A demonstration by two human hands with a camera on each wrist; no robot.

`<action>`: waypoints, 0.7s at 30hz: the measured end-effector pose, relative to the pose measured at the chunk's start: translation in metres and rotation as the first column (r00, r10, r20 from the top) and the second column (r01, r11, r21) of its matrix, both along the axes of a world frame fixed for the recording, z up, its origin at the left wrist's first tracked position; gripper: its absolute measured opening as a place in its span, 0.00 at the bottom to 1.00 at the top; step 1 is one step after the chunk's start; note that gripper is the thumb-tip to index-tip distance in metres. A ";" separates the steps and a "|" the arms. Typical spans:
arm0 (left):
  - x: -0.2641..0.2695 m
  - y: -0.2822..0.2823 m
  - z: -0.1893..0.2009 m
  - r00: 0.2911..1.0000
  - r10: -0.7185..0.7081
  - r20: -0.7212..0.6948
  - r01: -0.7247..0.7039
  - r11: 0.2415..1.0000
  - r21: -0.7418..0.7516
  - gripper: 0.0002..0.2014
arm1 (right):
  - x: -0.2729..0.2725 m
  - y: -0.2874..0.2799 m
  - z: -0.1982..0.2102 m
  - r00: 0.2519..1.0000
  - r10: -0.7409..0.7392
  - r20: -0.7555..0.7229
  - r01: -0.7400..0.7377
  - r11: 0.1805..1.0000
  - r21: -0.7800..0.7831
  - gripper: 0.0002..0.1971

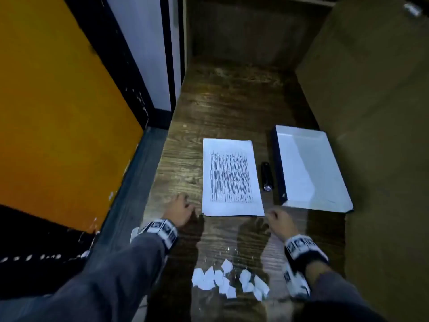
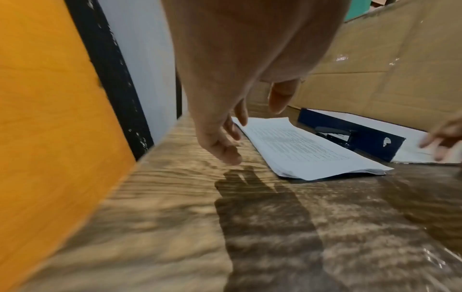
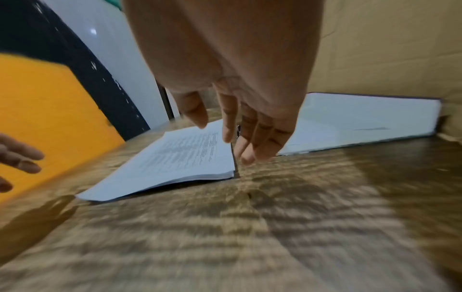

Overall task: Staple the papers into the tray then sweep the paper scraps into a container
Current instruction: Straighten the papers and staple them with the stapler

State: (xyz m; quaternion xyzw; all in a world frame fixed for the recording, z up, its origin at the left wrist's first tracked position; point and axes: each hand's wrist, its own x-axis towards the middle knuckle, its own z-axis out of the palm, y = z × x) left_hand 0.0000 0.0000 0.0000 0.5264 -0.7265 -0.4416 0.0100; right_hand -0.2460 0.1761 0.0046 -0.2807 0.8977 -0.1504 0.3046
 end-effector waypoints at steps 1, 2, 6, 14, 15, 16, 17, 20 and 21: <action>-0.019 -0.001 -0.004 0.998 -0.007 0.062 0.008 1.000 -0.020 0.28 | -0.008 -0.018 -0.011 1.000 0.007 -0.015 -0.007 1.000 0.010 0.16; -0.032 0.000 -0.008 0.992 -0.008 0.129 0.012 0.999 -0.035 0.34 | -0.013 -0.031 -0.014 1.000 0.001 -0.031 0.001 0.998 0.059 0.20; -0.084 0.008 -0.021 0.962 -0.033 0.270 0.026 0.999 0.031 0.36 | -0.022 -0.079 -0.030 0.998 0.002 -0.057 0.008 0.983 0.184 0.31; -0.128 0.005 -0.030 0.893 0.253 0.372 -0.316 0.941 0.120 0.34 | -0.037 -0.111 -0.053 0.991 -0.126 -0.043 0.131 0.980 0.147 0.32; -0.127 0.004 -0.030 0.895 0.274 0.352 -0.342 0.928 0.148 0.34 | -0.036 -0.110 -0.053 0.987 -0.157 -0.014 0.158 0.981 0.113 0.33; -0.126 0.003 -0.030 0.903 0.283 0.324 -0.348 0.923 0.165 0.34 | -0.035 -0.110 -0.055 0.982 -0.185 0.034 0.181 0.980 0.088 0.34; -0.123 0.002 -0.033 0.912 0.275 0.304 -0.339 0.923 0.182 0.32 | -0.034 -0.108 -0.052 0.973 -0.209 0.101 0.202 0.976 0.076 0.36; -0.109 0.001 -0.031 0.951 0.221 0.218 -0.267 0.940 0.213 0.16 | -0.035 -0.099 -0.053 0.926 -0.235 0.296 0.213 0.971 0.105 0.33; -0.102 -0.001 -0.029 0.963 0.182 0.198 -0.230 0.939 0.256 0.09 | -0.036 -0.093 -0.052 0.921 -0.206 0.332 0.176 0.977 0.118 0.29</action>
